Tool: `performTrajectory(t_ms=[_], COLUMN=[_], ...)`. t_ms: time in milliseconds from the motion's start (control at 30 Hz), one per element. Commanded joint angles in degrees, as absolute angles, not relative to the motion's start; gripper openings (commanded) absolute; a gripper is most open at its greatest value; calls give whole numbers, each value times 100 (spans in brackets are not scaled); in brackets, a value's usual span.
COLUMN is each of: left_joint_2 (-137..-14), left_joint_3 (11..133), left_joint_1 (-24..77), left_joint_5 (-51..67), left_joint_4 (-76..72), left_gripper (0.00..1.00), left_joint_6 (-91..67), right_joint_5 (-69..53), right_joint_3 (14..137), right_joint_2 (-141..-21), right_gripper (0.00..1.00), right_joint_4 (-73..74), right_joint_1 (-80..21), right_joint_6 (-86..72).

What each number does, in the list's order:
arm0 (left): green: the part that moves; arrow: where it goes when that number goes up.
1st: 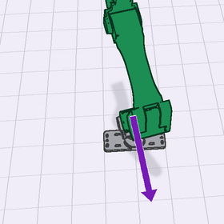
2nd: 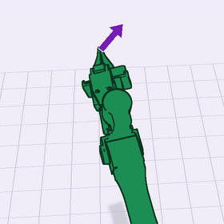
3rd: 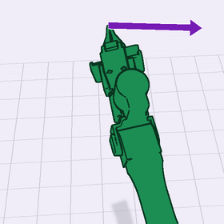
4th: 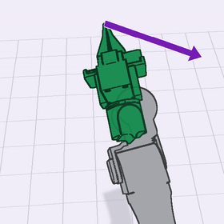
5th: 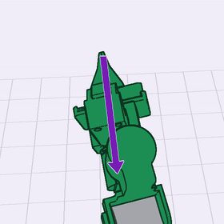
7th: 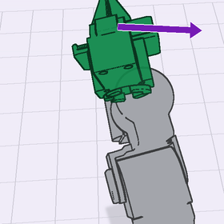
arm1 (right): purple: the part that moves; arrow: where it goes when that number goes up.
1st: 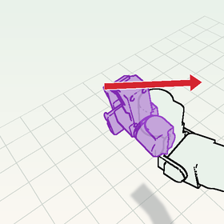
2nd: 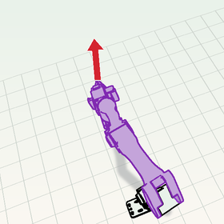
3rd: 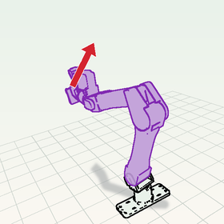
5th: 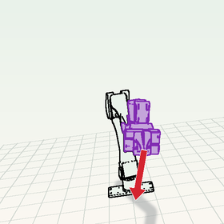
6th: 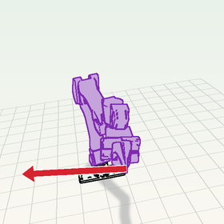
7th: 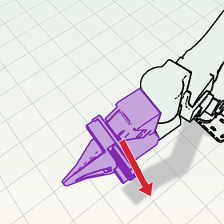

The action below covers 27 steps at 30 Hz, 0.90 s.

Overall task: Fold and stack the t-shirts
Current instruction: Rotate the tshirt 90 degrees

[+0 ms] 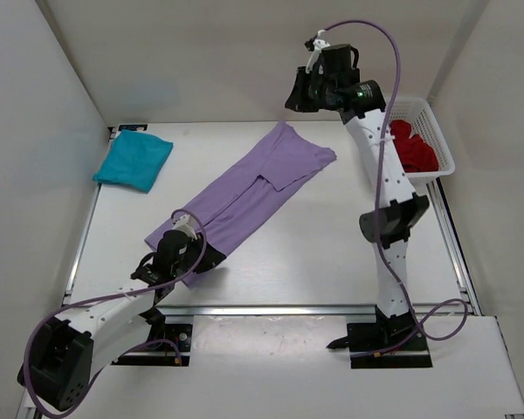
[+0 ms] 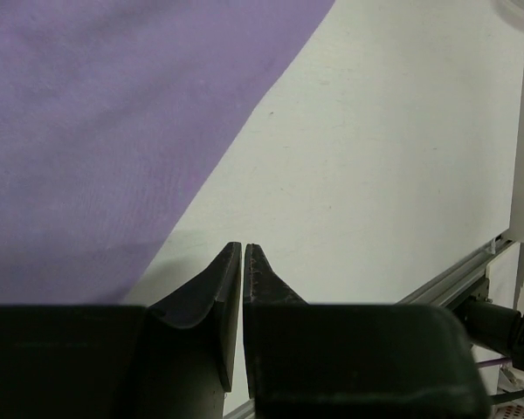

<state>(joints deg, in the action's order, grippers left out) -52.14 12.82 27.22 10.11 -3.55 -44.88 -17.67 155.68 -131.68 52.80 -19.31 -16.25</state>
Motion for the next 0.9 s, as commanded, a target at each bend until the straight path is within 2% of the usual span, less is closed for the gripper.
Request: performTrajectory(t_ms=[0, 133, 200, 267, 300, 333, 400, 433, 467, 633, 867], left_joint_2=[-5010, -4590, -4386, -4263, -4254, -4254, -4167, -4088, -4061, -3938, -3832], left_joint_3=[1204, 1108, 1072, 1125, 1125, 1212, 1309, 1301, 1266, 1327, 1195], left_joint_1=[2611, 2532, 2409, 2286, 2242, 2250, 2241, 2206, 2154, 1934, 1872], left_joint_5=[1063, 1283, 1423, 1529, 1625, 1704, 1714, 1705, 1749, 1942, 1934], left_joint_4=[-527, -413, -387, -317, -299, -238, -158, -176, -237, -88, -140], left_gripper=[17, 18, 18, 19, 19, 20, 20, 21, 20, 21, 21], left_joint_6=[-4465, -4421, -4377, -4307, -4289, -4246, -4210, -4253, -4289, -4236, -4333], right_joint_5=[-707, 278, 789, 512, 440, 187, -403, -361, -491, -1045, -817], right_joint_3=[15083, 14512, 13472, 11443, 9877, 9113, 6395, 5302, 4717, 4851, 4930], right_joint_2=[-12448, -11604, -11024, -9711, -9355, -8699, -7748, -7630, -7681, -9269, -10238], right_gripper=[1, 2, 6, 9, 14, 19, 28, 34, 36, 35, 37], right_joint_4=[6505, 6434, 6119, 4467, 3934, 2928, 1298, 126, -712, -1353, -2309], right_joint_1=[-2722, -3374, -3585, -3682, -3665, -3622, -3507, -3611, -3795, -4341, -4807], right_joint_6=[-1169, -1239, -1292, -1345, -1510, -1668, -2632, -3054, -3250, -4042, -4719])
